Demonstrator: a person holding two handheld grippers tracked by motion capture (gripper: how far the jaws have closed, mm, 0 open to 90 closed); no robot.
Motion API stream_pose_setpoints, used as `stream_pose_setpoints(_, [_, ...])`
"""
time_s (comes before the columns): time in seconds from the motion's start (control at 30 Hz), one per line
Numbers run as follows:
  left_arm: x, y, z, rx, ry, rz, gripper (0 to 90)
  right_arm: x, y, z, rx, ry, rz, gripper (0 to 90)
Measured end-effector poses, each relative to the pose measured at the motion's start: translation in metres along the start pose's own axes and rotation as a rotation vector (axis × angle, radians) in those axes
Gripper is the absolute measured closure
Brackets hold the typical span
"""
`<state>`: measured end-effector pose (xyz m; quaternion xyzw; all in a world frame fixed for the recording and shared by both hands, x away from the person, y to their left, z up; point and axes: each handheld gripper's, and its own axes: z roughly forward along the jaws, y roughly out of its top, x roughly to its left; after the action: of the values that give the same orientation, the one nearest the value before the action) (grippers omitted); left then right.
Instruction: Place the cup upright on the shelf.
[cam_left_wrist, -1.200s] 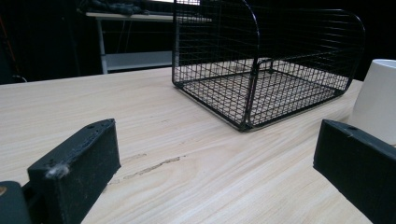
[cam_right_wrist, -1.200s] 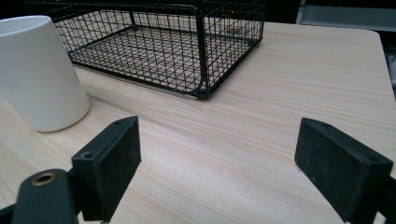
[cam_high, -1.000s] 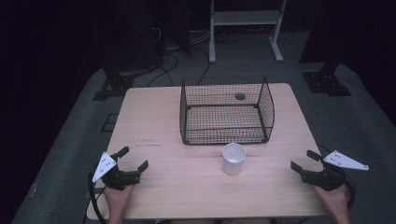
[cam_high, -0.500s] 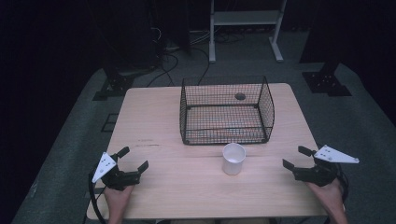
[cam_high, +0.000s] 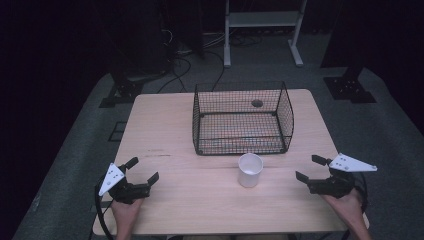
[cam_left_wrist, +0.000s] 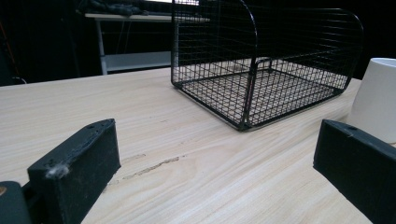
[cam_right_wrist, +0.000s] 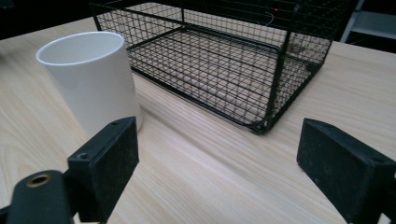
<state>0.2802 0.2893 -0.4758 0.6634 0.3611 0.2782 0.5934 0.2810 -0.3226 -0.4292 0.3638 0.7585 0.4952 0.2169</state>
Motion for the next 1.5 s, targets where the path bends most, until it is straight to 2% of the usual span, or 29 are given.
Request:
stream_pose_setpoints(0.7, [0.0, 0.0, 0.0, -0.003, -0.002, 0.003, 0.0, 0.025, 0.026, 0.026, 0.045, 0.118, -0.056, 7.5])
stream_pose_setpoints(1.5, [0.0, 0.0, -0.001, -0.006, 0.0, 0.005, 0.0, 0.052, 0.045, 0.051, 0.081, 0.197, -0.118, 2.1])
